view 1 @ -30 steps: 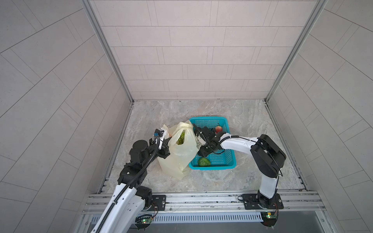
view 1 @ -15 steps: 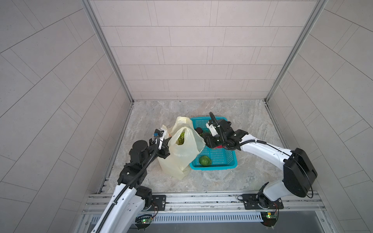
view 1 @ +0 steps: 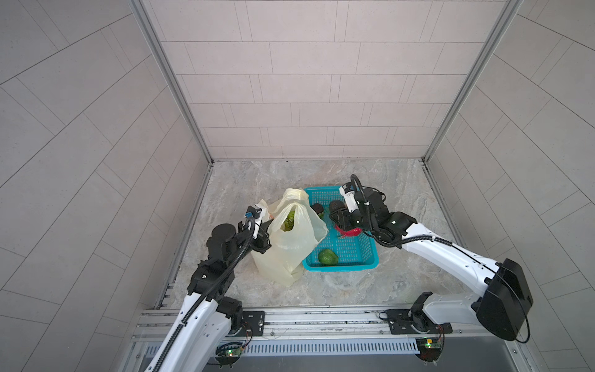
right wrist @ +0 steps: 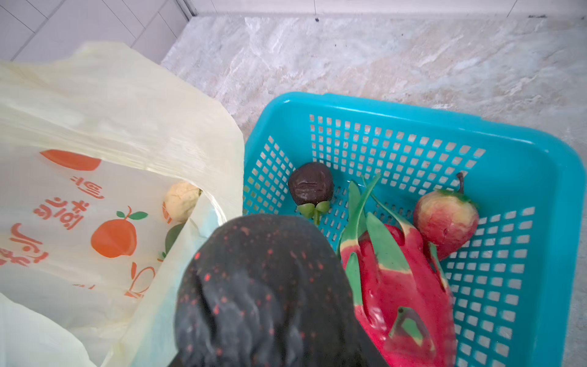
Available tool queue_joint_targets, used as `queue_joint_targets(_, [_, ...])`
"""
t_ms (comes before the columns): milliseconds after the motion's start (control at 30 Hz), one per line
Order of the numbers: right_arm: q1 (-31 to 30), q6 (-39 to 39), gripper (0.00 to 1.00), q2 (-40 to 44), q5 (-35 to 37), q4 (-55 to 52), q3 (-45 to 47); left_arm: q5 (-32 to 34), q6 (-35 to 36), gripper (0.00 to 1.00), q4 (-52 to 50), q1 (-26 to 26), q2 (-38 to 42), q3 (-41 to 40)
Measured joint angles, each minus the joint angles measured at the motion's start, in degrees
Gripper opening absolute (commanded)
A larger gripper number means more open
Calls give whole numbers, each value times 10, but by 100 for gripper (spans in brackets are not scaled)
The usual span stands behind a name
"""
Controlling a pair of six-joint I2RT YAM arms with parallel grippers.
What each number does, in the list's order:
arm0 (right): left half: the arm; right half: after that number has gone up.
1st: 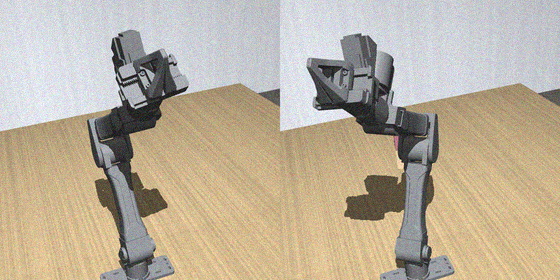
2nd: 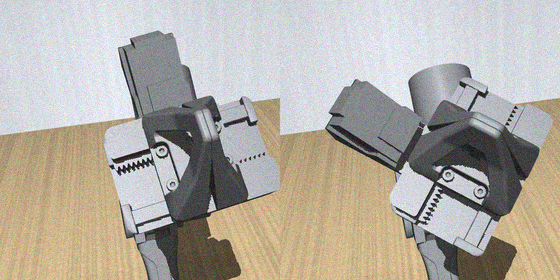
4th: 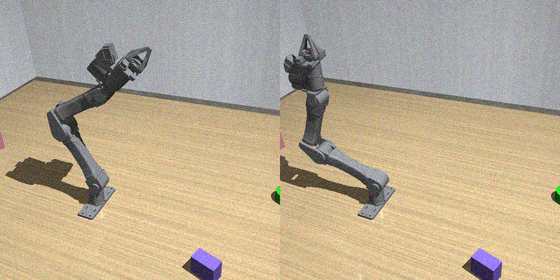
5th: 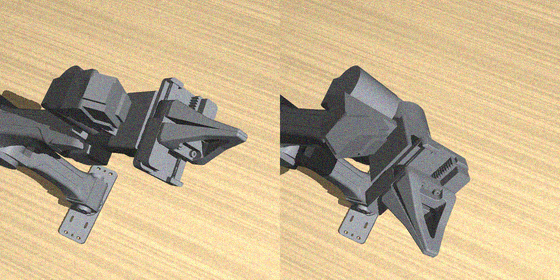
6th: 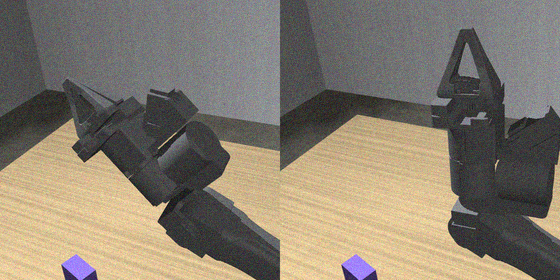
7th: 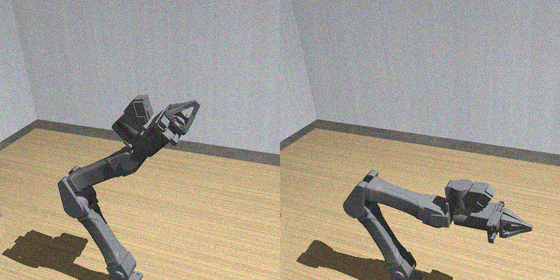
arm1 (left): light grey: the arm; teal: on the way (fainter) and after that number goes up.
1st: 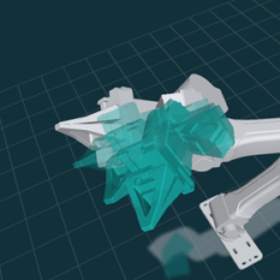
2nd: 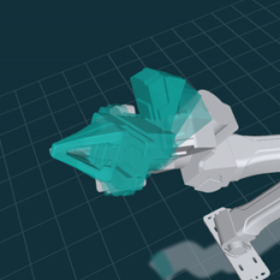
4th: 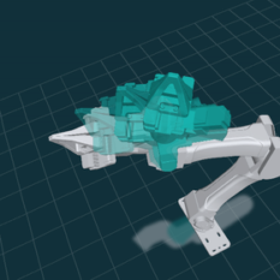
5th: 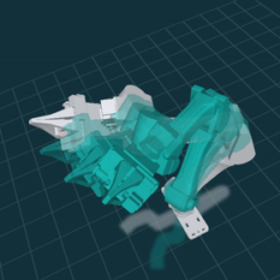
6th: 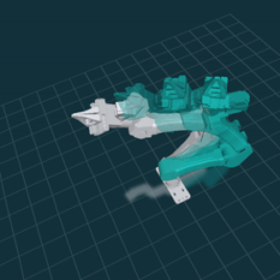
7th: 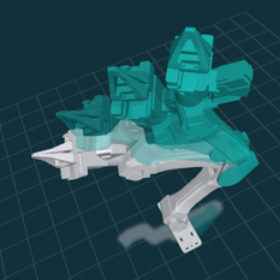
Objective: Place the fruits into the plastic bag
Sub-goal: Pick up the fruit from the bin, then place the fruit in the plastic bag.
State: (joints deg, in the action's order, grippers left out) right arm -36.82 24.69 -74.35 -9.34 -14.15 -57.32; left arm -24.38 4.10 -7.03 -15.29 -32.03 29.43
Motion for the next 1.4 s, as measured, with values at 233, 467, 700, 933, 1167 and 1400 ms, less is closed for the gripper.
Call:
queue_joint_targets(233, [-51, -1, 39, -29, -54, 42, -23, 0, 0, 0, -1, 0, 0, 0])
queue_joint_targets(467, [-116, -8, 43, -110, -124, 71, -66, 0, 0, 0, -2, 0, 0, 0])
queue_joint_targets(700, [-136, -14, 45, -190, -162, 73, -100, 0, 0, 0, -2, 0, 0, 0])
queue_joint_targets(933, [-146, -22, 99, -227, -163, 62, -120, 0, 0, 0, -3, 0, 4, 0])
queue_joint_targets(1167, [-149, -40, 99, -224, -131, 51, -121, 0, 0, 0, -5, 0, 3, 0])
queue_joint_targets(1400, [-136, -52, 99, -170, -77, 36, -101, 0, 0, 0, -6, 0, 2, 0])
